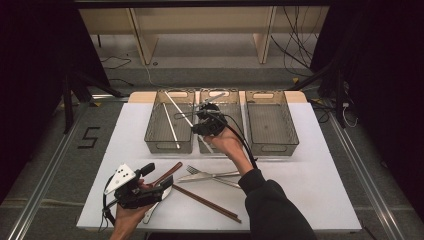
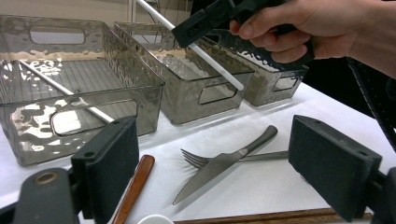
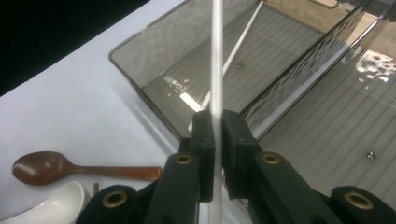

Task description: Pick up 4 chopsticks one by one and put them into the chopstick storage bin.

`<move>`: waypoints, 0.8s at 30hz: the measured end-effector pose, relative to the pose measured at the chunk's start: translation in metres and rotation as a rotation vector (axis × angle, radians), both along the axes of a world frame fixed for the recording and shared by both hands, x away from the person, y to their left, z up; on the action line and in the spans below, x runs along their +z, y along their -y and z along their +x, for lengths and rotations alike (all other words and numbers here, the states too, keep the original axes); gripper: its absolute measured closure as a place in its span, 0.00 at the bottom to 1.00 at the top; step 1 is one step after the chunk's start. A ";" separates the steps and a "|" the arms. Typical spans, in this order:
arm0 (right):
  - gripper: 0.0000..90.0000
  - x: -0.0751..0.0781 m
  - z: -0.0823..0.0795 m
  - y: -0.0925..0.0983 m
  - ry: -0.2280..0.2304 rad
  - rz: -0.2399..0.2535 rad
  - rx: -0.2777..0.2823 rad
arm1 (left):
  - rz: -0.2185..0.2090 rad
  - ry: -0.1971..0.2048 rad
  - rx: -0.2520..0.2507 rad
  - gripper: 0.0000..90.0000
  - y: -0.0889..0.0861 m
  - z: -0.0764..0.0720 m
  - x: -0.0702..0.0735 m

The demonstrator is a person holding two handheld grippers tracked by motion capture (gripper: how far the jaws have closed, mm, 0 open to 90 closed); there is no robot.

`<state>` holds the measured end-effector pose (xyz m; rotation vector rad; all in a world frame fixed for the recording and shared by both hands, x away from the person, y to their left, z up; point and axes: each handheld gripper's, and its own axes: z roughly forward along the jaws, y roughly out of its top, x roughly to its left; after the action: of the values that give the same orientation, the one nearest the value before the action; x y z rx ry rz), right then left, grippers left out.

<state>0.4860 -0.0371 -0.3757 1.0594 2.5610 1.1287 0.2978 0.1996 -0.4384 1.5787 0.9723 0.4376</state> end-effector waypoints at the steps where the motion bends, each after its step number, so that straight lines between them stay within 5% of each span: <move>1: 0.94 0.000 0.001 -0.001 0.000 0.000 -0.002 | -0.001 -0.001 0.001 0.18 0.000 0.000 0.000; 24: 0.94 0.003 0.023 -0.026 -0.016 0.026 -0.054 | -0.009 -0.001 -0.001 0.18 0.000 0.000 0.000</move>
<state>0.5089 -0.0116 -0.3727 1.1414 2.5200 1.1476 0.2978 0.1999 -0.4381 1.5712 0.9728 0.4318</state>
